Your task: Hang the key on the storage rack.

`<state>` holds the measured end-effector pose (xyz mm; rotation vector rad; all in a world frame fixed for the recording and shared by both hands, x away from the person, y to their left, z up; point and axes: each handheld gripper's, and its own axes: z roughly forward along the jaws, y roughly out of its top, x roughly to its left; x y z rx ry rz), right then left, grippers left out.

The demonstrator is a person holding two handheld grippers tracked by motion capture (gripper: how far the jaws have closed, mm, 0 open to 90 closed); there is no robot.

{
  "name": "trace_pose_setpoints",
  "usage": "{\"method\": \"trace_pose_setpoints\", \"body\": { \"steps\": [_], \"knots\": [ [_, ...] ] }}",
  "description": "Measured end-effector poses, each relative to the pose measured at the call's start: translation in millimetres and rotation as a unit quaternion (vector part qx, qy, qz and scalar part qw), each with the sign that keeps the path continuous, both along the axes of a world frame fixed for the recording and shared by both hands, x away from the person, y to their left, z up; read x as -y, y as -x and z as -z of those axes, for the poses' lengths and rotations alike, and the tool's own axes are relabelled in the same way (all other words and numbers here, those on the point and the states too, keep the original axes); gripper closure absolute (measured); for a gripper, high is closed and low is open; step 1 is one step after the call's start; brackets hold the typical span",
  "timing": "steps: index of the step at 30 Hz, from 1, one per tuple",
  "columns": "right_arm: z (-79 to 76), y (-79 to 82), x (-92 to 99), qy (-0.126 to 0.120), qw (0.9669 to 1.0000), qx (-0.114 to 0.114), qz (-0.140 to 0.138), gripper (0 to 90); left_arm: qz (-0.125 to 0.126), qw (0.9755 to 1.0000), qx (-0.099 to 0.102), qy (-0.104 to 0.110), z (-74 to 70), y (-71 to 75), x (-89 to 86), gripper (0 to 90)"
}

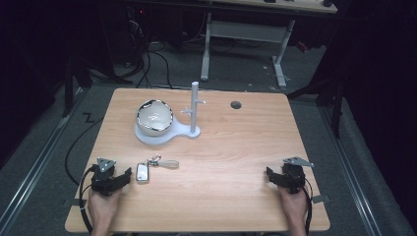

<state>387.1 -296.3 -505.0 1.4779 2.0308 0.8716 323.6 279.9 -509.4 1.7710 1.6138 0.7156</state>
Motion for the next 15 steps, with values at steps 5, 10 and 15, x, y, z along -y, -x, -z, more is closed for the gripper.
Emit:
{"method": "trace_pose_setpoints", "body": {
  "steps": [5, 10, 15],
  "knots": [
    [0.0, 0.0, 0.0, 0.0, 1.0, 0.0, 0.0, 24.8, -0.002, 1.0, -0.003, 0.0, -0.8, -1.0, 0.5, 33.7],
    [0.1, 0.0, -0.4, 0.002, 1.0, 0.001, 0.0, 24.7, -0.003, 1.0, -0.007, 0.002, -1.9, -1.9, -0.3, 35.8],
    [0.1, -0.1, -0.3, 0.002, 1.0, 0.001, 0.0, 24.7, -0.006, 0.9997, -0.012, 0.019, -5.0, -3.2, -3.7, 38.0]
  ]
}}
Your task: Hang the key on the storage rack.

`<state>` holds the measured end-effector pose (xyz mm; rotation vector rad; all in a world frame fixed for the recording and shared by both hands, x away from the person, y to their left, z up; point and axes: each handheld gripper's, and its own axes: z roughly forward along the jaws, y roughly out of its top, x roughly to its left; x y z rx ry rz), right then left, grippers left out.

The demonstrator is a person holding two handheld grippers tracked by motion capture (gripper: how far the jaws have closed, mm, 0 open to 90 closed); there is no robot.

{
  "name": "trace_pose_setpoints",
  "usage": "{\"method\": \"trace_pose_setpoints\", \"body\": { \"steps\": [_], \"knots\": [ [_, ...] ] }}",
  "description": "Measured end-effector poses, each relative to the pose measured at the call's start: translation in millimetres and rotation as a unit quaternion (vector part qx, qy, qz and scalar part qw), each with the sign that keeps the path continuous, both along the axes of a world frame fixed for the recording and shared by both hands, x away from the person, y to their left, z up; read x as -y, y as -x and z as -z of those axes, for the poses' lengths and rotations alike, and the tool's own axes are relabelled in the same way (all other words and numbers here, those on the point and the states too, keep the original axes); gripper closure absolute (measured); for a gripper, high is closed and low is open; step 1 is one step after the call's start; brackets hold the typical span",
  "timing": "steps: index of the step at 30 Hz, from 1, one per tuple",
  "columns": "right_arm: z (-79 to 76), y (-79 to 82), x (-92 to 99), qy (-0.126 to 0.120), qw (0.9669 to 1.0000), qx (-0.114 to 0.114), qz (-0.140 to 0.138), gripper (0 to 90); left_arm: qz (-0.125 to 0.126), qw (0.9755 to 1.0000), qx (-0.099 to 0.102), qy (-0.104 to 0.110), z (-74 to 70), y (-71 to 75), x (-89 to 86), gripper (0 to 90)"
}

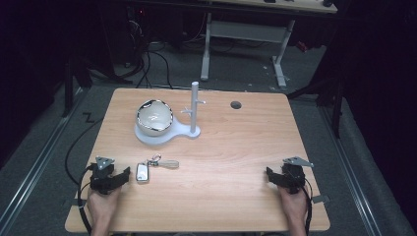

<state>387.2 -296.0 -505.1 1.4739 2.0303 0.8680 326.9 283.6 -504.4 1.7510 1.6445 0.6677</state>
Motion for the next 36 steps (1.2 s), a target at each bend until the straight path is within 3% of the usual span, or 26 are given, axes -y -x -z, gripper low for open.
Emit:
{"method": "trace_pose_setpoints", "body": {
  "steps": [13, 24, 27, 36],
  "knots": [
    [0.0, 0.0, -0.1, 0.0, 1.0, 0.0, 0.0, 24.7, 0.02, 0.9995, 0.019, 0.019, -14.1, 5.4, 7.5, 39.9],
    [0.0, 0.0, -0.1, 0.0, 1.0, 0.0, 0.0, 24.7, 0.062, 0.9978, 0.01, 0.022, -19.5, 4.1, 33.7, 35.9],
    [0.0, -0.1, -0.1, 0.0, 1.0, 0.0, 0.0, 24.7, 0.071, 0.9974, 0.005, 0.015, -19.3, 0.8, 43.0, 34.7],
    [0.0, -0.1, 0.1, -0.001, 1.0, 0.0, 0.0, 24.7, 0.062, 0.9979, -0.016, -0.01, -14.5, -6.8, 56.6, 34.4]
  ]
}}
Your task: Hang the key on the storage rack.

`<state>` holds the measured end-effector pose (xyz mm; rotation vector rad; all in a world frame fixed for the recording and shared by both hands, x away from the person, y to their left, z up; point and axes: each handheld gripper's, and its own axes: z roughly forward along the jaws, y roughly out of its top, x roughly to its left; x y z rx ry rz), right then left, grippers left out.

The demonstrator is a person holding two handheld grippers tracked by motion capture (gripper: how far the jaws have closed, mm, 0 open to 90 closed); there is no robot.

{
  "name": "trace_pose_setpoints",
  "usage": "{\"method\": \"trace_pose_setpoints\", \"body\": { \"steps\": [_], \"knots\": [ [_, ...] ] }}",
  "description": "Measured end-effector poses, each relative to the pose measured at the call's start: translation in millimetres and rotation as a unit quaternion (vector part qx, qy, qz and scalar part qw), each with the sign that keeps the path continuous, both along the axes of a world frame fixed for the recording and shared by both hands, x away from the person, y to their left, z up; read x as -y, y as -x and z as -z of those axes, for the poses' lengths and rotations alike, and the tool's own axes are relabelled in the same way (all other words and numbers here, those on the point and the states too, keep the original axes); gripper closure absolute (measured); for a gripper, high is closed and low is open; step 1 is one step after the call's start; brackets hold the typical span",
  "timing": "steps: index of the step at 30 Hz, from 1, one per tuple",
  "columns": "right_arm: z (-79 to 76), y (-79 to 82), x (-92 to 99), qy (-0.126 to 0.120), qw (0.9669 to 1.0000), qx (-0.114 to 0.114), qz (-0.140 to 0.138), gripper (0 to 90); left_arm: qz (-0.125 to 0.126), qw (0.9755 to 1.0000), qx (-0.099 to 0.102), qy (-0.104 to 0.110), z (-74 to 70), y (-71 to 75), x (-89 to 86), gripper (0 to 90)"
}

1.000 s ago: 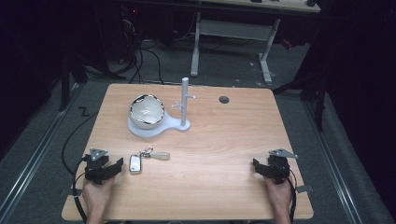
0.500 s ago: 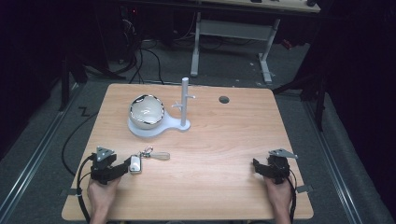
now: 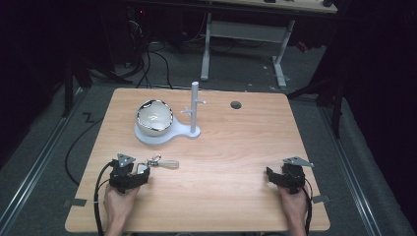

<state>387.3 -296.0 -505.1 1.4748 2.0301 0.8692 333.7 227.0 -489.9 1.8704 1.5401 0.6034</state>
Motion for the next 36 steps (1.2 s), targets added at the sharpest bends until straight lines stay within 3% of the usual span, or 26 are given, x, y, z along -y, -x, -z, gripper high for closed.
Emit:
{"method": "trace_pose_setpoints", "body": {
  "steps": [2, 7, 15, 19, 24, 25, 30, 36],
  "knots": [
    [0.0, 0.0, 0.0, 0.0, 1.0, 0.0, 0.0, 24.7, -0.009, 0.9999, 0.002, 0.013, 1.7, 0.7, -1.9, 36.6],
    [0.0, 0.0, 0.0, 0.0, 1.0, 0.0, 0.0, 24.7, -0.012, 0.9999, -0.003, 0.011, 4.7, 0.8, -2.5, 41.8],
    [0.0, 0.0, 0.0, 0.0, 1.0, 0.0, 0.0, 24.7, -0.003, 0.9999, 0.006, 0.015, 6.4, -1.0, 0.1, 51.8],
    [0.0, 0.0, 0.1, 0.0, 1.0, 0.0, 0.0, 24.7, 0.002, 0.9994, 0.001, 0.036, 7.5, -3.7, -3.8, 55.6],
    [-0.1, 0.1, 0.1, -0.001, 1.0, -0.001, 0.0, 24.7, -0.002, 0.9993, 0.012, 0.036, 7.0, -3.8, -4.9, 63.0],
    [0.0, 0.0, 0.3, 0.0, 1.0, 0.0, -0.001, 24.7, -0.006, 0.9995, 0.017, 0.026, 7.0, -3.3, -6.9, 71.0],
    [0.0, 0.0, 0.3, 0.0, 1.0, 0.0, -0.001, 24.7, -0.004, 0.9996, 0.019, 0.019, 7.3, -3.0, -9.9, 83.4],
    [0.0, -0.1, 0.3, -0.001, 1.0, 0.0, -0.001, 24.7, -0.003, 0.9998, 0.011, 0.015, 8.5, -3.8, -14.1, 88.3]
  ]
}}
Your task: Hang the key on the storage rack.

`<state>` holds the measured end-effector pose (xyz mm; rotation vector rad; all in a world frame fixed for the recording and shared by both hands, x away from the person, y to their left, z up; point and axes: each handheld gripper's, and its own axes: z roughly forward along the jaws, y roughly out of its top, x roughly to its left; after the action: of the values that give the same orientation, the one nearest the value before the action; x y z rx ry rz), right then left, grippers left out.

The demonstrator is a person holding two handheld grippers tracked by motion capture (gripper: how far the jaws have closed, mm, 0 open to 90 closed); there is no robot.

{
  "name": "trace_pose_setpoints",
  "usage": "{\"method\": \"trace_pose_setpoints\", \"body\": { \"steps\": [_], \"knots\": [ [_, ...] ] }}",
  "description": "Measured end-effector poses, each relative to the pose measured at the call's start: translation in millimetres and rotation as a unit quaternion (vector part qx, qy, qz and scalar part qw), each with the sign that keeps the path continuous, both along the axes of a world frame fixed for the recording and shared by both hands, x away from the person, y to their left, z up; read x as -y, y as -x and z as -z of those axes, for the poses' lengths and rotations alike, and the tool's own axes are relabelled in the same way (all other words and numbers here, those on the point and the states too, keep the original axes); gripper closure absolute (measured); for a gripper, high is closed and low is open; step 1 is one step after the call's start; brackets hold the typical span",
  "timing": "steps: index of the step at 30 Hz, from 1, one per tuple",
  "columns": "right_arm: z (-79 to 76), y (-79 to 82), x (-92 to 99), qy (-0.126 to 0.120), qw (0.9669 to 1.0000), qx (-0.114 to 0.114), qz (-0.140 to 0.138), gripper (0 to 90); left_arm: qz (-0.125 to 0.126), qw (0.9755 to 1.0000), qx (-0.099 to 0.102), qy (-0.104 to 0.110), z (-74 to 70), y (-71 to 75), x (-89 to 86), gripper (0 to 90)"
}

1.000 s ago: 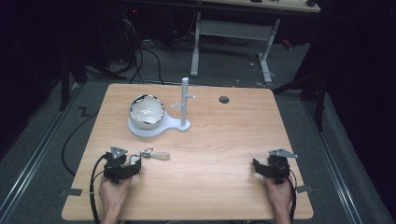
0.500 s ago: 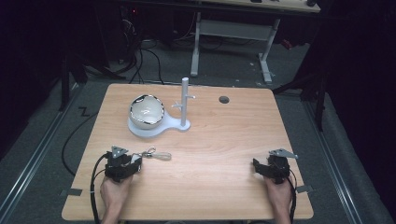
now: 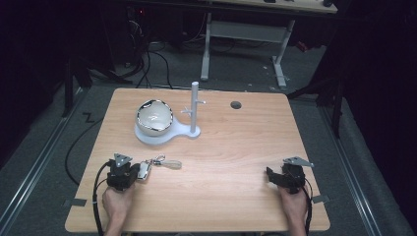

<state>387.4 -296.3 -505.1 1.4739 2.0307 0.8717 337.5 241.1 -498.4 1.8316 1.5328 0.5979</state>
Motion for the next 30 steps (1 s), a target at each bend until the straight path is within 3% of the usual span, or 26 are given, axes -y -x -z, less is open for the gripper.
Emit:
{"method": "trace_pose_setpoints", "body": {
  "steps": [9, 13, 21, 30],
  "knots": [
    [-0.1, 0.0, 0.0, 0.0, 1.0, -0.001, 0.0, 24.8, 0.018, 0.9998, 0.006, -0.005, -0.4, 1.6, 2.4, 89.4],
    [0.0, 0.0, 0.1, 0.0, 1.0, 0.0, 0.0, 24.8, 0.024, 0.9995, 0.017, -0.006, -4.7, 3.7, 3.7, 89.5],
    [-0.1, 0.0, 0.1, 0.0, 1.0, -0.001, 0.0, 24.8, 0.044, 0.9979, 0.048, -0.003, -27.6, 4.7, 8.2, 89.6],
    [-0.1, 0.0, 0.1, -0.001, 1.0, -0.001, 0.0, 24.8, 0.068, 0.994, 0.084, 0.019, -58.4, 5.9, 11.4, 89.7]
  ]
}}
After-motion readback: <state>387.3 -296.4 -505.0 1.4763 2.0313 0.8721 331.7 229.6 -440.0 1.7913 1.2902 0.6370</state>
